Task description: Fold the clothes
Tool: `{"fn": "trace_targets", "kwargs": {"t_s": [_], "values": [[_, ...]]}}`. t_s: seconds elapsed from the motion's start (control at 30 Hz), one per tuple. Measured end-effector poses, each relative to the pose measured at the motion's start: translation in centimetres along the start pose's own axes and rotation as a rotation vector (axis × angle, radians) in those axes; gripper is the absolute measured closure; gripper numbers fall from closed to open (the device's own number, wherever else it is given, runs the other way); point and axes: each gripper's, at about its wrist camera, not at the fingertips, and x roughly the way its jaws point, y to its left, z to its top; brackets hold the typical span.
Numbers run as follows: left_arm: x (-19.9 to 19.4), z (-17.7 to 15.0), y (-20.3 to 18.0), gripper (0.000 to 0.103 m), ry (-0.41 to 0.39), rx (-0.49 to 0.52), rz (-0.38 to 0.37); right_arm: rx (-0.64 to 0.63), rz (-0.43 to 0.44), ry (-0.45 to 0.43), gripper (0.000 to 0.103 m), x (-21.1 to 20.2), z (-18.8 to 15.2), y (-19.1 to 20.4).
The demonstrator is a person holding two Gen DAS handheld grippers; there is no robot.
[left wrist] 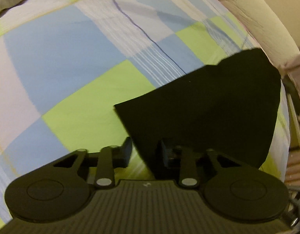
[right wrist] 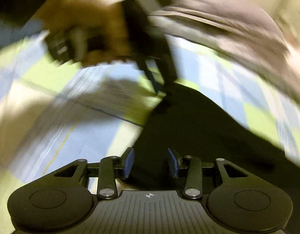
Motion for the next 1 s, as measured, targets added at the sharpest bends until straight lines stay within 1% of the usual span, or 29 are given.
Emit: {"fn": "trace_targets", "kwargs": {"t_s": [0.1,0.13,0.17,0.2,0.33,0.4,0.47,0.53,0.57,0.6,0.63,0.67,0.7,0.73,0.77,0.8,0.83,0.87,0.9,0.93,0.97,1.0], "values": [[0.3,0.3,0.1,0.086,0.008,0.036,0.003,-0.092,-0.058,0.079,0.063,3.4,0.3,2.1],[0.5,0.4,0.1,0.087,0.009,0.048,0.004,-0.081,-0.059,0.099,0.067,3.8,0.0,2.2],[0.5,0.5,0.3,0.087,0.008,0.052,0.003,-0.073,-0.062,0.106,0.074,3.5,-0.5,2.2],[0.6,0.6,0.5,0.087,0.006,0.047,0.002,-0.065,-0.066,0.113,0.076,3.2,-0.9,2.3],[1.1,1.2,1.0,0.087,0.003,0.023,0.0,-0.037,-0.078,0.14,0.076,2.1,-2.8,2.6],[0.9,1.3,1.1,0.087,-0.003,0.01,0.002,-0.043,-0.064,0.149,0.076,1.6,-3.4,2.7],[0.1,1.3,1.2,0.086,-0.024,-0.021,0.005,-0.003,-0.028,0.17,0.076,0.8,-4.0,1.8],[-1.2,1.1,1.5,0.086,-0.054,-0.059,0.01,0.024,-0.024,0.177,0.076,-0.6,-4.5,1.1],[-1.9,1.0,1.4,0.084,-0.067,-0.051,0.023,0.032,-0.026,0.177,0.073,-1.3,-4.7,0.7],[-2.6,0.7,0.6,0.08,-0.075,0.016,0.057,0.024,-0.037,0.167,0.068,-2.0,-4.8,0.5],[-3.2,0.4,-0.2,0.077,-0.083,0.084,0.091,0.015,-0.049,0.154,0.045,-2.6,-4.8,0.4],[-3.8,0.1,-1.0,0.073,-0.09,0.154,0.126,0.001,-0.063,0.136,0.025,-3.0,-4.9,0.4],[-4.1,-0.6,-2.5,0.07,-0.097,0.285,0.184,-0.013,-0.071,0.119,0.024,-3.3,-4.9,0.5],[-4.3,-1.5,-3.9,0.067,-0.096,0.437,0.232,-0.028,-0.064,0.105,0.024,-3.3,-4.7,0.8],[-4.3,-2.6,-4.9,0.064,-0.097,0.562,0.262,-0.045,-0.057,0.089,0.024,-3.1,-4.5,1.2],[-4.3,-3.6,-5.9,0.059,-0.097,0.688,0.292,-0.064,-0.053,0.068,0.024,-2.8,-4.1,1.6],[-4.3,-4.7,-6.9,0.057,-0.098,0.812,0.321,-0.078,-0.05,0.053,0.024,-2.5,-3.8,1.9],[-4.3,-5.7,-7.4,0.054,-0.1,0.908,0.335,-0.078,-0.051,0.052,0.025,-2.3,-3.6,1.8],[-4.2,-6.5,-7.5,0.052,-0.104,0.964,0.349,-0.078,-0.052,0.051,0.025,-2.2,-3.4,1.8],[-4.0,-7.3,-7.7,0.047,-0.109,1.02,0.362,-0.079,-0.054,0.05,0.025,-2.0,-3.3,1.7],[-3.9,-8.0,-7.9,0.043,-0.113,1.076,0.376,-0.079,-0.055,0.049,0.03,-1.9,-3.1,1.7],[-3.5,-8.9,-7.9,0.04,-0.109,1.152,0.388,-0.079,-0.056,0.047,0.038,-1.7,-3.0,1.7]]}}
